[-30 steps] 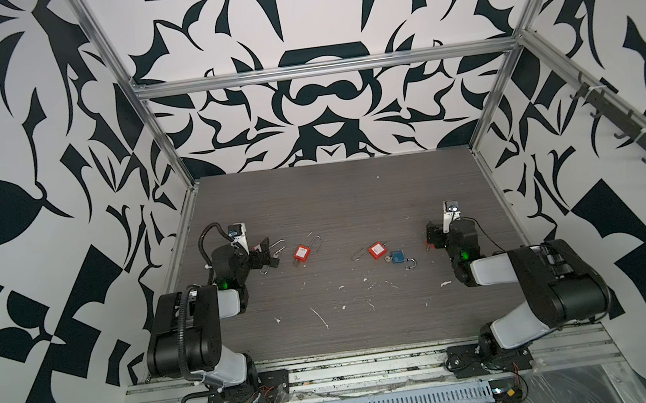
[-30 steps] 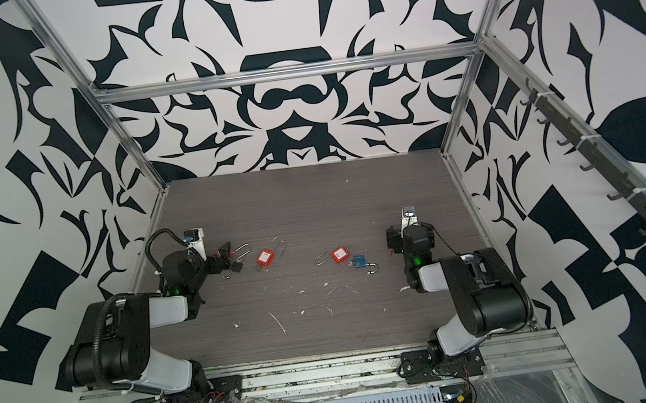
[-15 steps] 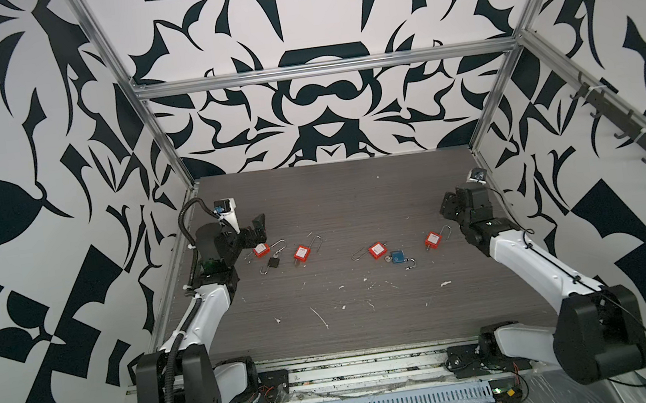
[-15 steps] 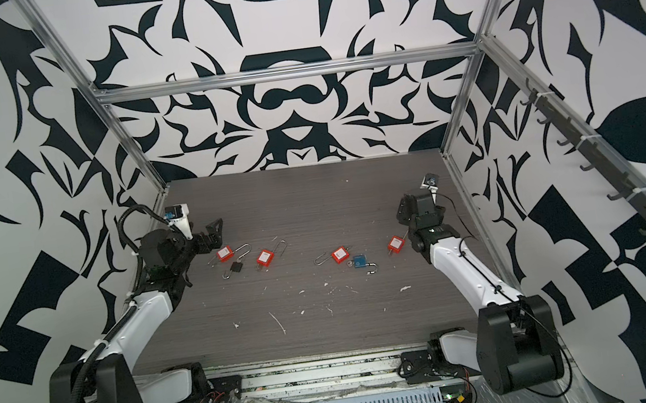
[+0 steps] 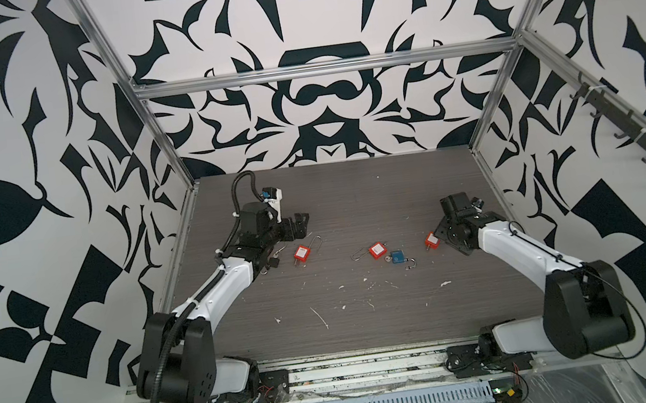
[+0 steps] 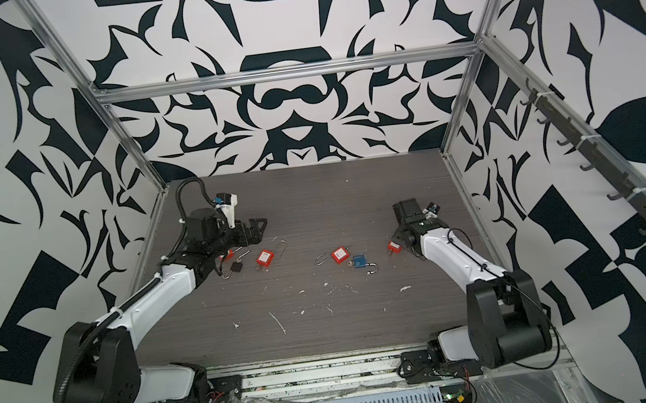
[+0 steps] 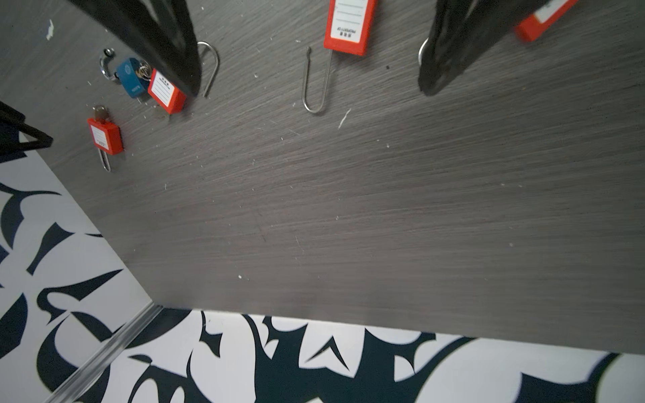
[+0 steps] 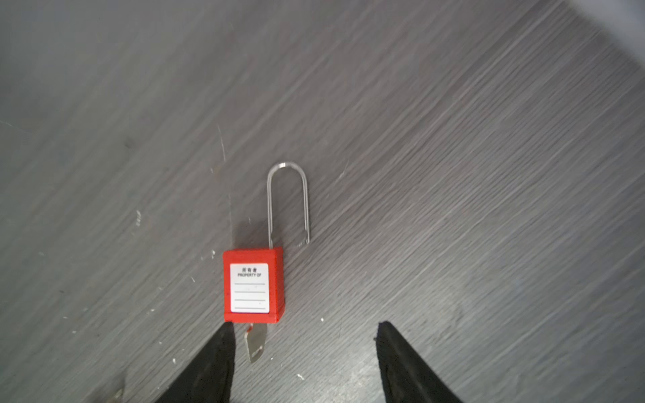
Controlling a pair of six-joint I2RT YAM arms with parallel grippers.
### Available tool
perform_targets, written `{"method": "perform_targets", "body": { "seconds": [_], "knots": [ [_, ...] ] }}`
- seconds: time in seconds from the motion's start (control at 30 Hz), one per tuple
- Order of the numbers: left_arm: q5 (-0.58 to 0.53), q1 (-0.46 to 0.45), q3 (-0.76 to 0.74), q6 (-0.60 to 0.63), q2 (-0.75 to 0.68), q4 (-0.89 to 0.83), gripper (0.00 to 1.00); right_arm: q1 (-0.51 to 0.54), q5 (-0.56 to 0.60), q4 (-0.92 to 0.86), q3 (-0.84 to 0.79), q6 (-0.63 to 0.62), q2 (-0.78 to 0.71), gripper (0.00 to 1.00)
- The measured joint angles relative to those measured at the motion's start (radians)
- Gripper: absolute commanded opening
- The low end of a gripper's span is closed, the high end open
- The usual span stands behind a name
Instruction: Lock with the key
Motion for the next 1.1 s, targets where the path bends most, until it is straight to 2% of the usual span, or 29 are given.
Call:
{"method": "perform_targets", "body": {
  "seconds": [0.37, 0.7, 1.1],
  "knots": [
    [0.000, -0.083, 0.089, 0.000, 0.129, -0.024, 1.00, 0.006, -0.046, 0.002, 0.081, 0.018, 0.156, 0.67],
    [-0.002, -0.094, 0.132, 0.016, 0.181, -0.034, 0.99, 0.019, -0.098, 0.033, 0.105, 0.009, 0.246, 0.66],
    [-0.010, -0.101, 0.133, 0.027, 0.188, -0.044, 0.99, 0.037, -0.090, 0.032, 0.153, -0.021, 0.313, 0.62]
  ]
}}
